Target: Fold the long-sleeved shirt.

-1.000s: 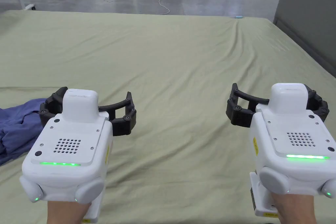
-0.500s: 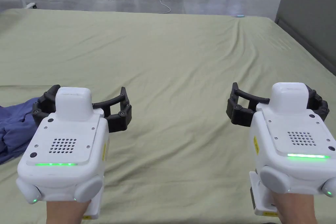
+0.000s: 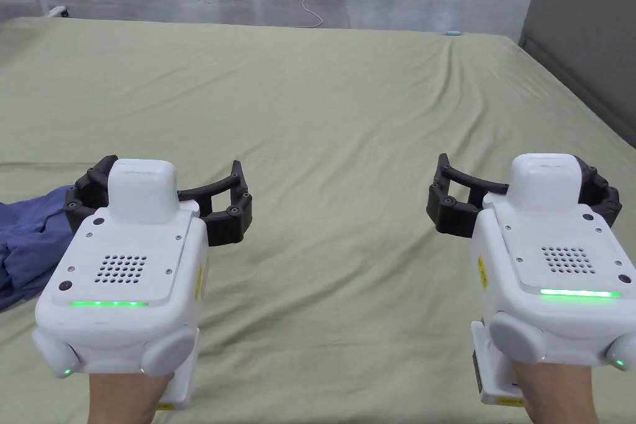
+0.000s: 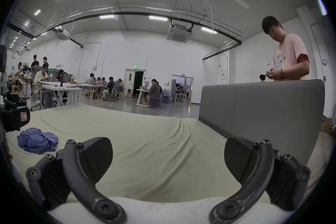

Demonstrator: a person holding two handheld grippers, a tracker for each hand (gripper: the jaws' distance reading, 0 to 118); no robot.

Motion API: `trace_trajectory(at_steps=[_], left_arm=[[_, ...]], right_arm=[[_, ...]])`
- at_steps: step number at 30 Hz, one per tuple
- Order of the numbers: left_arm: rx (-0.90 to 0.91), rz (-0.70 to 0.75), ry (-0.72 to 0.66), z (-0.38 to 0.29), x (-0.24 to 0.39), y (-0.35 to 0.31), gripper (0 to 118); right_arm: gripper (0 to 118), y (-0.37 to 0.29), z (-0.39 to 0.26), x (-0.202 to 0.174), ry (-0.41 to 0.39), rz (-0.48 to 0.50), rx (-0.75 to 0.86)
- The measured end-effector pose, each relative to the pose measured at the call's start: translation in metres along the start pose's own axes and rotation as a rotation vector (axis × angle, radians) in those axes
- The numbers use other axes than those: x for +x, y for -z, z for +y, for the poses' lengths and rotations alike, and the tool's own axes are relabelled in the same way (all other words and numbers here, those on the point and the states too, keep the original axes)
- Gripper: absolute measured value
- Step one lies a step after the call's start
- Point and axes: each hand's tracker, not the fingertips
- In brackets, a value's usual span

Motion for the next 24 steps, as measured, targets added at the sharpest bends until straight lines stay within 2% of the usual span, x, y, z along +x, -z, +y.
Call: trace_trajectory(at_steps=[16, 24], left_arm=[[-0.032, 0.002, -0.026, -0.002, 0.004, 0.008, 118], [-0.032, -0.005, -0.001, -0.007, 0.004, 0.008, 118]], right_arm=[[118, 0.007, -0.002, 0.005, 0.027, -0.016, 0.007], [118, 0.007, -0.003, 0.002, -0.008, -0.044, 0.013]])
